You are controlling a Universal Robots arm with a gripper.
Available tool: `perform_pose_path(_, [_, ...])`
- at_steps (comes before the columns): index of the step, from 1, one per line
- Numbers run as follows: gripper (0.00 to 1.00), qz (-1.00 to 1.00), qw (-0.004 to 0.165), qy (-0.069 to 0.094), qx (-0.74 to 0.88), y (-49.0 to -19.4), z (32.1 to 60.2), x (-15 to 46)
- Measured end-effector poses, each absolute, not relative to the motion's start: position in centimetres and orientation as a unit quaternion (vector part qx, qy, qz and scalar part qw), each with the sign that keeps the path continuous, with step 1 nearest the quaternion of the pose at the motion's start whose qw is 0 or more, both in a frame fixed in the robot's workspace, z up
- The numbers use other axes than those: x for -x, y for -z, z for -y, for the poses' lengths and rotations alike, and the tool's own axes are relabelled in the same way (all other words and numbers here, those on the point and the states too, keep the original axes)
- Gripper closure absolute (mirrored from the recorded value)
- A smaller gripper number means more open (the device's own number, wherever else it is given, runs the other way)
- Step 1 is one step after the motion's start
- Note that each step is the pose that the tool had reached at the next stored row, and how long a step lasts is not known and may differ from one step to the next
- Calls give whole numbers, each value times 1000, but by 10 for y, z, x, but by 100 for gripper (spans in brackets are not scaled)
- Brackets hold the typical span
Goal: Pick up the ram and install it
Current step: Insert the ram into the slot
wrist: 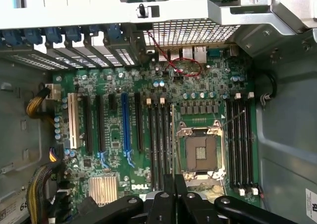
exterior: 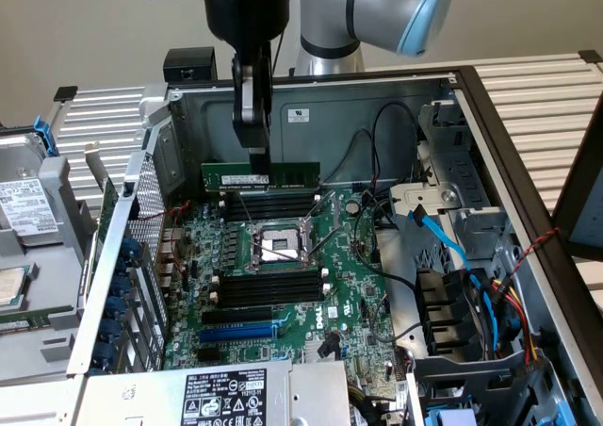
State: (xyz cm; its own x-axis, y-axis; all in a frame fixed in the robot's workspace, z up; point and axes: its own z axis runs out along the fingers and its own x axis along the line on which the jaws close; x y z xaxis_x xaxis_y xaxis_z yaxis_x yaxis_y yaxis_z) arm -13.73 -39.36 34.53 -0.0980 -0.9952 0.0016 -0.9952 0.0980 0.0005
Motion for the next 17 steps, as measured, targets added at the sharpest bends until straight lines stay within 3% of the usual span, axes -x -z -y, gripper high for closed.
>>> perform_pose_path(17, [88, 741, 1, 0, -672, -314, 394, 136])
